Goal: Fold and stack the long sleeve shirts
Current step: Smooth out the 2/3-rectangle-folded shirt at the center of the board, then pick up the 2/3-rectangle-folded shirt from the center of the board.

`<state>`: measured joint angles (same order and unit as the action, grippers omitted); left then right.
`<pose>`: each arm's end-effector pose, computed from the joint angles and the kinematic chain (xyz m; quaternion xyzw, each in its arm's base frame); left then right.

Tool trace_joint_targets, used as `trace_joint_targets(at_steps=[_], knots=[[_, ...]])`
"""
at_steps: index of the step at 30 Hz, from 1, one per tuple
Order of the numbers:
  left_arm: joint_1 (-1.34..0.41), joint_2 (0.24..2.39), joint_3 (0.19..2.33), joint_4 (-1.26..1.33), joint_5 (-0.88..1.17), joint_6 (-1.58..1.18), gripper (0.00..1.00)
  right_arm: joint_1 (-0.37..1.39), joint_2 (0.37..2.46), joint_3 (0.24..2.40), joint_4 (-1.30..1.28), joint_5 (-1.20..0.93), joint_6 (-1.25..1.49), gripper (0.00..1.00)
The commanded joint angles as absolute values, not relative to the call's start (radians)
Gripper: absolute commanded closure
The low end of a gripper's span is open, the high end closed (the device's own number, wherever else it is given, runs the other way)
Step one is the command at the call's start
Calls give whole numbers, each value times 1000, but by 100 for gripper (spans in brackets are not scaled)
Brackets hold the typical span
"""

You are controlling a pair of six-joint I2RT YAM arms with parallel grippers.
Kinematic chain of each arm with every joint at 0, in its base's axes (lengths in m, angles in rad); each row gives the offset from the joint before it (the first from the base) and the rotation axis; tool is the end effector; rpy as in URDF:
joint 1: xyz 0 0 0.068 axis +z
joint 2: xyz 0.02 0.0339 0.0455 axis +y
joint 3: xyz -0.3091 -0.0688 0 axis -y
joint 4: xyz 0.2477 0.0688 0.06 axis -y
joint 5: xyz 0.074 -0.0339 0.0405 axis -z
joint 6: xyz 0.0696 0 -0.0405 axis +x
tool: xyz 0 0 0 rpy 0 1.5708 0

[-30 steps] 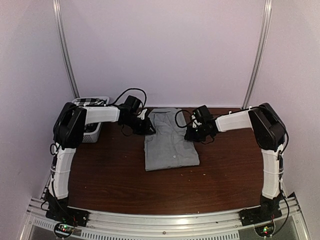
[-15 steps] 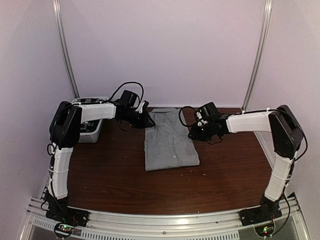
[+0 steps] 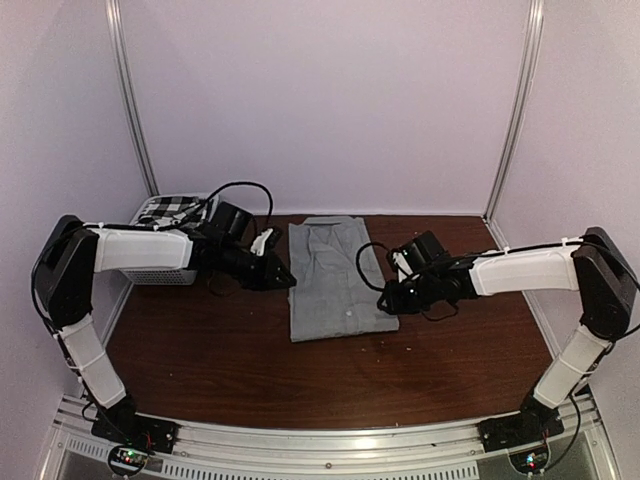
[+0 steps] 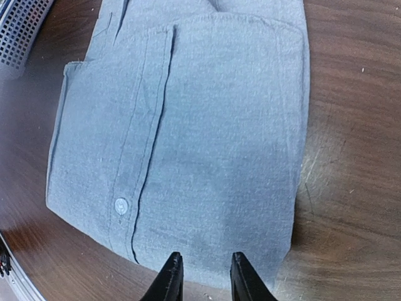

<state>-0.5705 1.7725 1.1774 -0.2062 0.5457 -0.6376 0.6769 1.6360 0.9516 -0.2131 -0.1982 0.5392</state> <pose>0.3286 -0.2537 0.2313 0.0711 0.8955 -0.4109 0.1556 0.2710 0.2354 0.2006 -0.0972 0.9348 0.2644 0.2164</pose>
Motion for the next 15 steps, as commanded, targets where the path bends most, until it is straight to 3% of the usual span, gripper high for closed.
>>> trace_joint_targets(at_steps=[1,15], knots=[[-650,1765,1082,-133,560,-673,82,705,1625,913,-205,-187,559,72],[-689,1709,896,-121,543,-713,82,705,1600,796,-220,-154,583,73]])
